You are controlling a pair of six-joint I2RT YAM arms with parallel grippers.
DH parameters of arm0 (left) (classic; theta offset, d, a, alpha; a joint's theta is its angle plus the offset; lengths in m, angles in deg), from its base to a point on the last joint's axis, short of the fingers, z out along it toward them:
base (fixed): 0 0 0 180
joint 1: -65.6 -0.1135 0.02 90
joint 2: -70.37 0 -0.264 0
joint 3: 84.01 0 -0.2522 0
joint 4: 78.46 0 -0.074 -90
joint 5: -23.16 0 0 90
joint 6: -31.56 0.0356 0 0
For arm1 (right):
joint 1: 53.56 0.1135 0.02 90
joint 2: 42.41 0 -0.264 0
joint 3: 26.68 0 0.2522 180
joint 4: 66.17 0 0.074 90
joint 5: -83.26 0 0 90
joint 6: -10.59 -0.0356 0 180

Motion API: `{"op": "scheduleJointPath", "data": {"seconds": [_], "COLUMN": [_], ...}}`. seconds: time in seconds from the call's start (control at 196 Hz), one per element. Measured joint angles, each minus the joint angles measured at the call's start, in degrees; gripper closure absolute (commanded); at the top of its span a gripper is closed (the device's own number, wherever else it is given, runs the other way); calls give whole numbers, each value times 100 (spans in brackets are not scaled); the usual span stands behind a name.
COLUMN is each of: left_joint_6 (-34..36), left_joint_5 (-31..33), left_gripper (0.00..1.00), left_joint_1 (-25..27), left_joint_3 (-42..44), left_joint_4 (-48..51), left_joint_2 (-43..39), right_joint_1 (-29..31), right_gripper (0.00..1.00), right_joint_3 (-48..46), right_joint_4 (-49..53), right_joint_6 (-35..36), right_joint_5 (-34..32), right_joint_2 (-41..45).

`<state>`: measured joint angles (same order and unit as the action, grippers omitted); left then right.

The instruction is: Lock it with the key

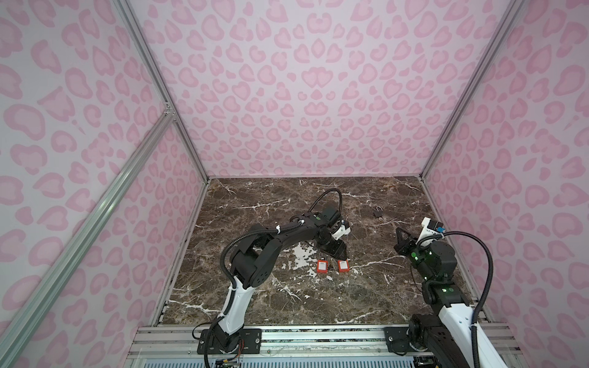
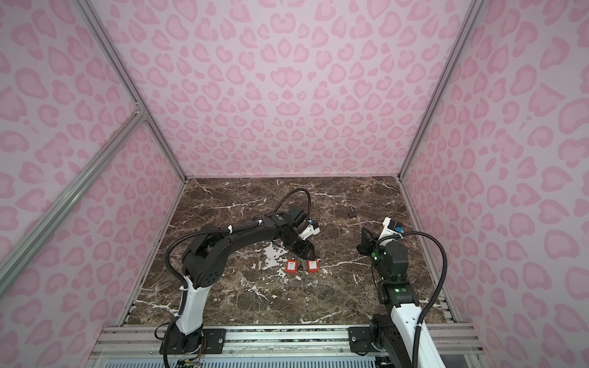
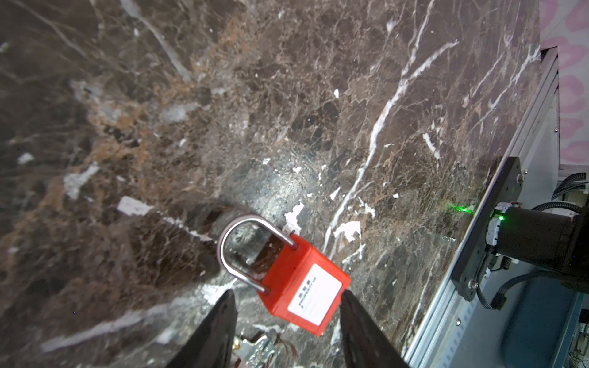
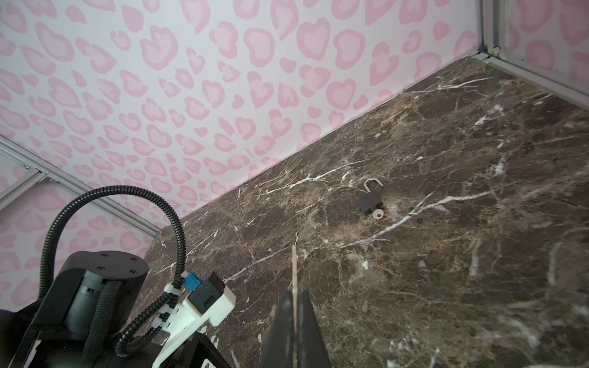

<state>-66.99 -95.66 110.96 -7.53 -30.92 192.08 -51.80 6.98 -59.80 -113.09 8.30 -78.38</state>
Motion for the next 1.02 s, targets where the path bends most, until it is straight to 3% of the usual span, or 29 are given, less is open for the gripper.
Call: {"op": "scheduleJointPath", "data": {"seconds": [0.52, 1.02], "left_joint_6": [-188, -232], "left_joint_5": [306, -46], "left_gripper": [40, 41], "left_joint_1": [-20, -13], "left_joint_3": [-511, -669], "left_joint_4": [-74, -87], "left_joint_2": [367, 553], "right_joint_1": [0, 0], "right_gripper": [100, 100], "right_joint_3": [-44, -162], "right_joint_4": [33, 109], "right_joint_6": [-22, -94], "right_joint_5": [42, 85], "right_joint_2": [114, 251]}}
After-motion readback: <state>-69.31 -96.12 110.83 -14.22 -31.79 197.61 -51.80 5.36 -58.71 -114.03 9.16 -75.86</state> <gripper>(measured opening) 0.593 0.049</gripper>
